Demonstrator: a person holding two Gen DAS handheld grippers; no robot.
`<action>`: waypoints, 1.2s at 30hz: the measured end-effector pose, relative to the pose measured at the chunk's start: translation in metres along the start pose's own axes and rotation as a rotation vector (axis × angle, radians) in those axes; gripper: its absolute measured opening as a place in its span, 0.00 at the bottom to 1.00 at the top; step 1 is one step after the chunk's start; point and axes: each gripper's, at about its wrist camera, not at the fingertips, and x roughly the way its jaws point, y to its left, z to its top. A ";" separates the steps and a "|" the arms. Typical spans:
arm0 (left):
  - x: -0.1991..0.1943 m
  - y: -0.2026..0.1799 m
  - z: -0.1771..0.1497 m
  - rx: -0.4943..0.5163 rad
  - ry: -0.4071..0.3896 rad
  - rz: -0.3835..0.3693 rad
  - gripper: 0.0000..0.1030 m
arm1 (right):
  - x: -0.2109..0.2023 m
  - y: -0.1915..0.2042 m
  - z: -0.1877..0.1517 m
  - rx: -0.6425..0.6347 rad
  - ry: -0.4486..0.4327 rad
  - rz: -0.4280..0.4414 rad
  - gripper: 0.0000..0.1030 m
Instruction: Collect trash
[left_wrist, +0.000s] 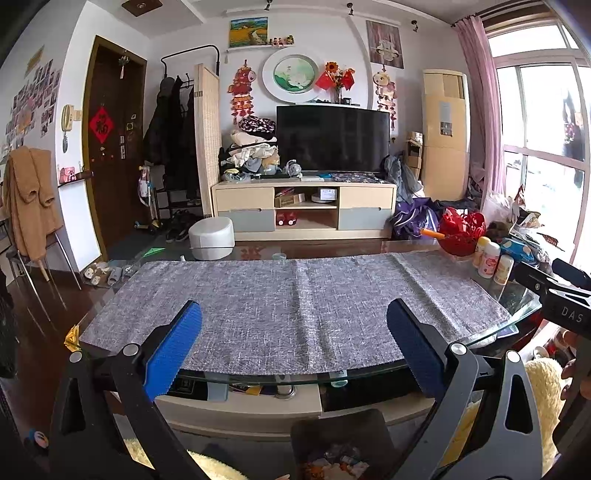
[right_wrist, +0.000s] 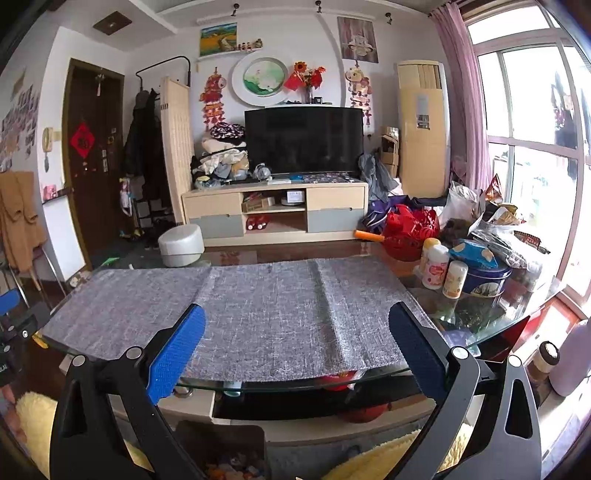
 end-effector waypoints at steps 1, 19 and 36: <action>0.000 0.000 0.000 0.000 -0.001 0.001 0.92 | 0.000 0.000 0.000 0.002 0.000 -0.001 0.97; 0.001 0.000 -0.002 -0.005 -0.005 0.003 0.92 | -0.001 0.001 0.001 0.001 0.006 0.004 0.97; -0.001 -0.001 -0.002 -0.004 -0.005 0.000 0.92 | 0.000 0.002 0.000 0.000 0.015 0.001 0.97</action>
